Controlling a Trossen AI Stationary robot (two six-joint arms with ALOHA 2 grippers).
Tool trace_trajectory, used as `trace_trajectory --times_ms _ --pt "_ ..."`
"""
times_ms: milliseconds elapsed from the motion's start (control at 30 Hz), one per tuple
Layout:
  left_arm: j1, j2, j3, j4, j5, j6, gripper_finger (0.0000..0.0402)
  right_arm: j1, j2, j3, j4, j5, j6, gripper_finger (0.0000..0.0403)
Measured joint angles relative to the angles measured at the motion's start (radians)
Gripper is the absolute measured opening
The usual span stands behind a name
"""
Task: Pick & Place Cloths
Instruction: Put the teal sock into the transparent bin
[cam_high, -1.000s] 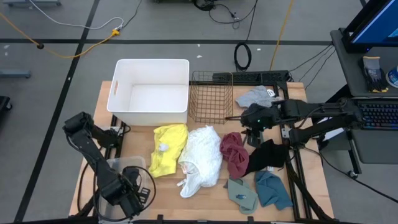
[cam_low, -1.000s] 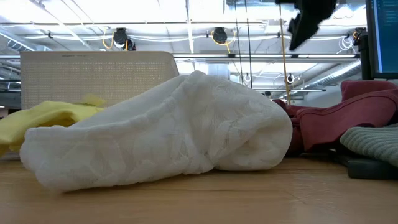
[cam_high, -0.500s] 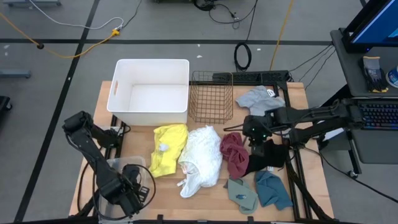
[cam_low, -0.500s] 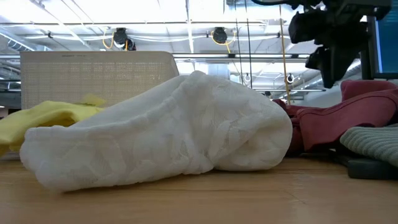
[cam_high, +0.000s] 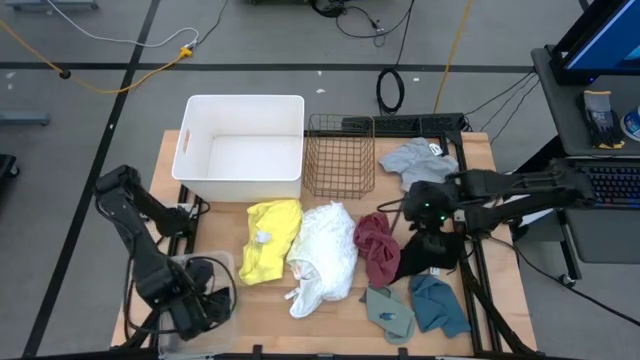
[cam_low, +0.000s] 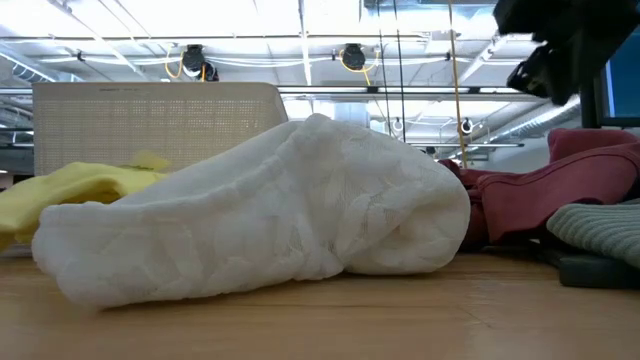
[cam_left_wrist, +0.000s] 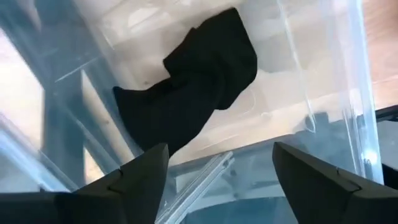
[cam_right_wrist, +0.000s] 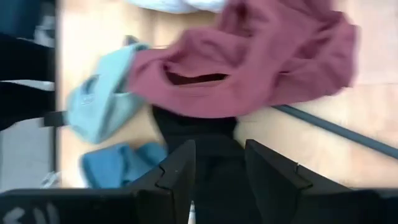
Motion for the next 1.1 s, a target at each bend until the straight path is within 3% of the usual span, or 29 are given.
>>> trace_trajectory --times_ms 300,633,867,1100 --pt "-0.048 -0.097 0.000 -0.001 -0.404 -0.057 0.0300 0.215 -0.045 0.000 0.005 -0.001 0.125 0.0124" --pt "-0.046 -0.151 0.000 -0.001 -0.756 0.145 0.0301 0.438 0.040 0.000 0.157 0.004 0.234 0.0106" --pt "-0.046 -0.177 0.000 0.000 -0.915 0.275 0.0301 0.545 0.158 0.000 0.166 0.007 0.240 0.0096" --pt "-0.046 -0.191 0.001 0.000 -0.938 0.335 0.0299 0.629 0.285 0.000 0.166 0.034 0.231 0.0097"
